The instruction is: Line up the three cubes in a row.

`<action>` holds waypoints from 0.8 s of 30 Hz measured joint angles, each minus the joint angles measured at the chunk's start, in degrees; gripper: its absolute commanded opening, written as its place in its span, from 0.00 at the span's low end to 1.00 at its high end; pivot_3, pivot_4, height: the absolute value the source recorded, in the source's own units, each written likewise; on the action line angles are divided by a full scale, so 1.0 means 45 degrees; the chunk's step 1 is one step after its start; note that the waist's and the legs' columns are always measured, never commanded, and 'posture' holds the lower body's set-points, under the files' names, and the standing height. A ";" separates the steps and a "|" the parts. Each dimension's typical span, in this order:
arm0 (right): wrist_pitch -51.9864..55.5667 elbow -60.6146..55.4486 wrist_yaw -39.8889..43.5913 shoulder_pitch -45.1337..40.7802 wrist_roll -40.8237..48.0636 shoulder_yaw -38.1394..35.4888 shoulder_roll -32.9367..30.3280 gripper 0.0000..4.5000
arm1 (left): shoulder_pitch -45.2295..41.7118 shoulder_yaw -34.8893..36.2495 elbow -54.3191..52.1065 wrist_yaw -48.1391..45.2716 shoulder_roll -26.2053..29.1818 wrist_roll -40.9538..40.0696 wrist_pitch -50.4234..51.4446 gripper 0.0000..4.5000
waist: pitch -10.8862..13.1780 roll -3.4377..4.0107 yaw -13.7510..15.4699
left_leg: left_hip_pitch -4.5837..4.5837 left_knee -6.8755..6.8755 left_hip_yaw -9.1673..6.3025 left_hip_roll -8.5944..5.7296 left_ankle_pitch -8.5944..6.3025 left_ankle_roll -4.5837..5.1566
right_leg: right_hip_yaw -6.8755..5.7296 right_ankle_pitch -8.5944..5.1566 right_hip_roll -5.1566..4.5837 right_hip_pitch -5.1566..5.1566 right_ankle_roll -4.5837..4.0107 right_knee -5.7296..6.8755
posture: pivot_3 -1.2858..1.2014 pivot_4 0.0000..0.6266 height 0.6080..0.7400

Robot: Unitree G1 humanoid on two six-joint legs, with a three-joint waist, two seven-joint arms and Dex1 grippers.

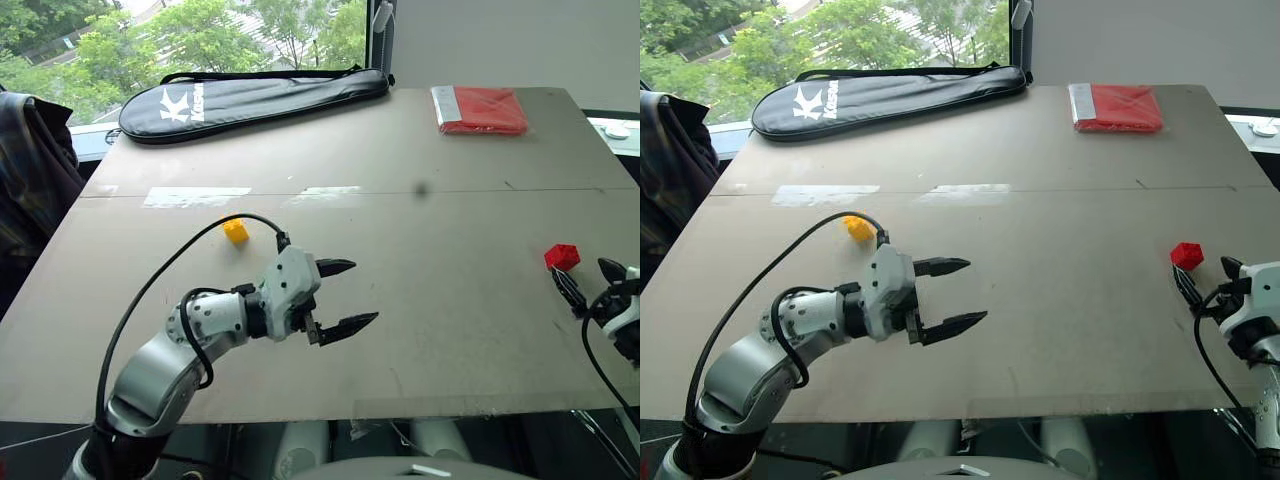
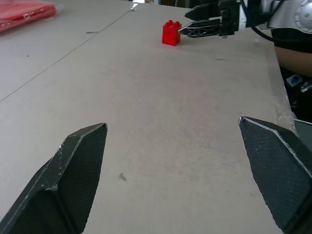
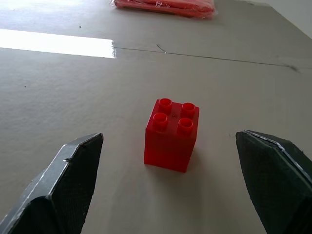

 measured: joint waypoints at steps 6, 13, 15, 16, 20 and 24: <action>0.0395 0.1255 -0.0764 -0.1246 -0.0253 0.0056 0.0194 0.94 | -0.0603 -0.0462 0.0045 -0.0306 0.0039 -0.0005 0.0239 0.99 | 0.0003 0.0000 0.0013 | -0.0004 0.0001 0.0012 -0.0002 0.0001 0.0001 | 0.0025 0.0000 0.0009 0.0001 0.0000 0.0001 | 0.52 0.24 0.76; 0.0367 0.1959 -0.0581 -0.1706 -0.0429 0.0466 0.0271 0.28 | -0.0775 -0.0467 0.0392 -0.0464 0.0031 0.0012 0.0126 1.00 | 0.0003 0.0001 0.0003 | -0.0003 0.0001 0.0003 0.0005 0.0001 0.0001 | 0.0075 0.0002 0.0058 0.0003 -0.0001 0.0002 | 0.52 0.24 0.76; 0.0334 0.2052 -0.0449 -0.1788 -0.0427 0.0516 0.0272 0.28 | -0.0771 -0.0466 0.0589 -0.0569 0.0027 0.0051 -0.0073 1.00 | 0.0003 0.0001 0.0003 | -0.0002 0.0002 0.0003 0.0006 0.0001 0.0001 | 0.0086 0.0002 0.0066 0.0003 -0.0001 0.0002 | 0.52 0.24 0.76; 0.0292 0.2059 -0.0310 -0.1794 -0.0425 0.0566 0.0273 0.28 | -0.0763 -0.0465 0.0686 -0.0601 0.0028 0.0100 -0.0169 1.00 | 0.0003 0.0001 0.0003 | -0.0001 0.0001 0.0003 0.0007 0.0001 0.0001 | 0.0087 0.0002 0.0068 0.0003 -0.0001 0.0004 | 0.52 0.24 0.76; 0.0207 0.1628 0.0608 -0.1584 -0.0322 0.1076 0.0280 0.28 | -0.0550 -0.0448 0.0903 -0.0719 0.0093 0.0252 -0.0498 1.00 | 0.0003 0.0001 -0.0063 | 0.0002 0.0001 0.0002 0.0014 0.0001 0.0001 | 0.0090 0.0003 0.0073 0.0003 -0.0002 0.0010 | 0.52 0.24 0.76; 0.0395 0.0501 0.0637 -0.1114 -0.0519 0.1721 0.0448 0.28 | -0.0353 -0.0397 0.1015 -0.0854 0.0209 0.0374 -0.0745 1.00 | 0.0002 0.0001 -0.0128 | 0.0003 0.0002 -0.0007 0.0018 0.0001 0.0001 | 0.0085 0.0000 0.0076 0.0003 0.0003 0.0018 | 0.52 0.24 0.76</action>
